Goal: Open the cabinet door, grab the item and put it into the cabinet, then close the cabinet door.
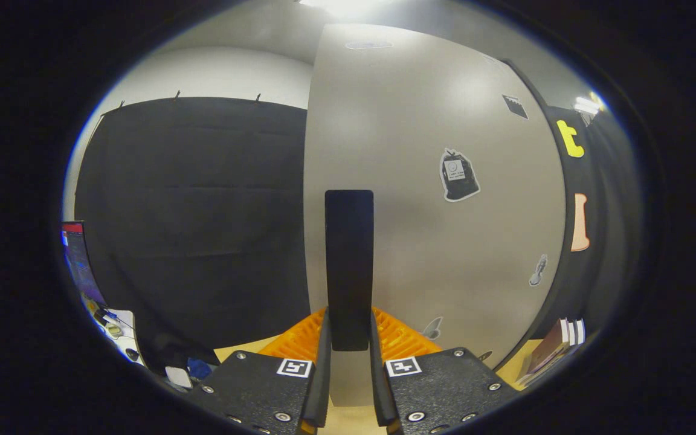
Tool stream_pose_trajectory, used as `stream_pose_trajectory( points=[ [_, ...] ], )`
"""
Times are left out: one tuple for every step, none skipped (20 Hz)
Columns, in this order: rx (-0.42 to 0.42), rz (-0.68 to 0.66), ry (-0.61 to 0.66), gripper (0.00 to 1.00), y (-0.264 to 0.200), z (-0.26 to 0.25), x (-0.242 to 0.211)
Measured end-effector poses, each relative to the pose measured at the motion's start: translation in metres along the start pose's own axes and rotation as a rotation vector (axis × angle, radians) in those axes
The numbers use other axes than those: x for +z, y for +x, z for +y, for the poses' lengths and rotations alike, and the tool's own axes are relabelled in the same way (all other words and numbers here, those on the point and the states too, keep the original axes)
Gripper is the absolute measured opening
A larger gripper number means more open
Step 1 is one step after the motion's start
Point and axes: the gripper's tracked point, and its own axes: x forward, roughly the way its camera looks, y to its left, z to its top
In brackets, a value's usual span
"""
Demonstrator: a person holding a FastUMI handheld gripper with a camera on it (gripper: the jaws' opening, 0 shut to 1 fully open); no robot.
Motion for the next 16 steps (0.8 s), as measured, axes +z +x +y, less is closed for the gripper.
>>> stream_pose_trajectory(
  points=[
    [0.007, 0.003, 0.004, 0.3, -0.005, -0.001, -0.001],
    [0.011, 0.007, 0.007, 0.3, -0.012, -0.003, -0.001],
    [0.01, 0.009, 0.009, 0.3, -0.019, -0.004, -0.002],
    [0.006, 0.011, 0.01, 0.3, -0.026, -0.006, -0.002],
    [-0.001, 0.013, 0.012, 0.3, -0.033, -0.008, -0.002],
    [-0.009, 0.015, 0.014, 0.3, -0.041, -0.01, -0.004],
    [-0.02, 0.016, 0.016, 0.3, -0.048, -0.012, -0.004],
    [-0.031, 0.017, 0.017, 0.3, -0.056, -0.015, -0.004],
    [-0.042, 0.018, 0.017, 0.3, -0.063, -0.018, -0.005],
    [-0.053, 0.018, 0.022, 0.3, -0.07, -0.021, -0.006],
    [-0.066, 0.017, 0.028, 0.3, -0.077, -0.025, -0.007],
    [-0.084, 0.016, 0.034, 0.3, -0.085, -0.029, -0.007],
    [-0.107, 0.011, 0.038, 0.3, -0.092, -0.033, -0.006],
    [-0.13, 0.007, 0.041, 0.3, -0.098, -0.035, -0.007],
    [-0.151, 0.004, 0.046, 0.3, -0.102, -0.036, -0.008],
    [-0.171, -0.001, 0.052, 0.3, -0.107, -0.04, -0.008]
  ],
)
